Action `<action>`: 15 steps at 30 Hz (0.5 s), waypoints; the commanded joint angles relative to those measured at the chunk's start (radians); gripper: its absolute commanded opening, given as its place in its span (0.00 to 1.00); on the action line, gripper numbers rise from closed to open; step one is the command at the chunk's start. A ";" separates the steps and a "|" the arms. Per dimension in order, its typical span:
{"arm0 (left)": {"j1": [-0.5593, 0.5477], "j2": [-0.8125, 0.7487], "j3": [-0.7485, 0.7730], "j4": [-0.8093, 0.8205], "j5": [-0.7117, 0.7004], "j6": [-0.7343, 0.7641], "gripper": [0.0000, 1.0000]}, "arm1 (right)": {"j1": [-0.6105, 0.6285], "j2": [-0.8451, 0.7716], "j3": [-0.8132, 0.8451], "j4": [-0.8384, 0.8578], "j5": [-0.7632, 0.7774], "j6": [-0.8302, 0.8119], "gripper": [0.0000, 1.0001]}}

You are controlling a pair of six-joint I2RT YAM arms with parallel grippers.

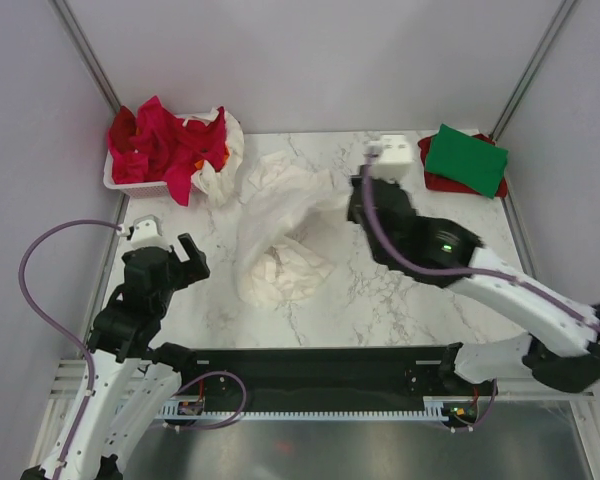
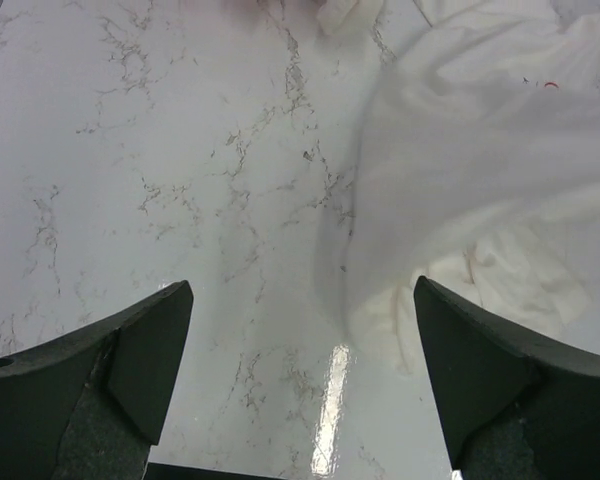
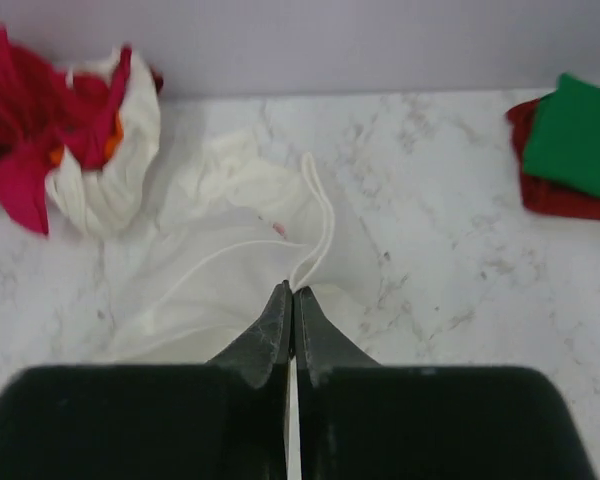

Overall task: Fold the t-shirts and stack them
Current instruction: Flatten the tshirt out

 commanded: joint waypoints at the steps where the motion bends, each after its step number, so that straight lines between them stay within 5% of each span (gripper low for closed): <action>1: 0.004 -0.012 0.007 0.044 0.026 0.030 1.00 | -0.032 -0.184 -0.065 -0.109 0.259 -0.075 0.04; 3: 0.005 -0.004 0.010 0.051 0.065 0.039 1.00 | -0.063 -0.261 -0.189 -0.113 0.249 -0.023 0.32; 4: 0.004 0.012 0.010 0.057 0.083 0.042 0.99 | -0.078 -0.277 -0.225 -0.156 0.243 0.016 0.90; 5: 0.005 0.028 0.013 0.058 0.098 0.048 0.98 | -0.107 -0.294 -0.281 -0.188 0.235 0.114 0.98; 9: -0.008 0.080 0.023 0.061 0.174 0.048 0.96 | -0.160 -0.321 -0.418 -0.236 0.126 0.279 0.98; 15: -0.071 0.181 0.003 0.089 0.302 0.007 0.90 | -0.167 -0.341 -0.503 -0.199 0.071 0.317 0.98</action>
